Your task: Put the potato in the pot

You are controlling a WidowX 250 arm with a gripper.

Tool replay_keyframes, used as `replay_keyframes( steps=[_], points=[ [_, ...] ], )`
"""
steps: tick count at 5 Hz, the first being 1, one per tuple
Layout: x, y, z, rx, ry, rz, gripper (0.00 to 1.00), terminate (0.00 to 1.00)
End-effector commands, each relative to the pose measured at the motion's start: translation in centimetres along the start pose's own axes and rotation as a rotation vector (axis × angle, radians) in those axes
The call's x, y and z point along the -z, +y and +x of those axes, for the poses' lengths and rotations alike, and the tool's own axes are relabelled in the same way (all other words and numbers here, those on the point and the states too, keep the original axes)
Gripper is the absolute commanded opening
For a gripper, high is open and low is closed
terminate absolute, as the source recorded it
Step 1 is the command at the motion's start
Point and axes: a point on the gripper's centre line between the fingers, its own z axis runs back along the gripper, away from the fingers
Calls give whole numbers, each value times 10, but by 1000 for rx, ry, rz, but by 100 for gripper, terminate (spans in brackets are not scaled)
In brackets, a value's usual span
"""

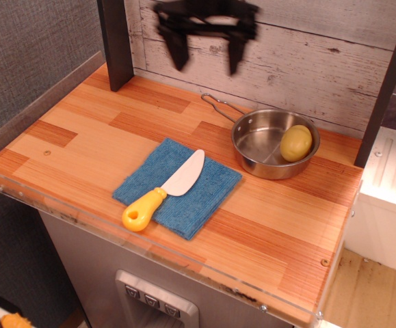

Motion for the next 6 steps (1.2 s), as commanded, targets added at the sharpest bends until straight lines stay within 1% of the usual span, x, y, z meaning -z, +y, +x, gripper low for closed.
replay_keyframes(
  steps=[1,2,3,4,5,6],
  points=[
    [-35,42,-35,116,54,41,100,0],
    [-38,50,-55,107,41,67,100,0],
    [-37,52,-67,111,37,84,100,0],
    [-35,55,-74,127,2,61,100,0],
    [-35,55,-74,127,2,61,100,0],
    [-35,55,-74,127,2,61,100,100]
  ],
)
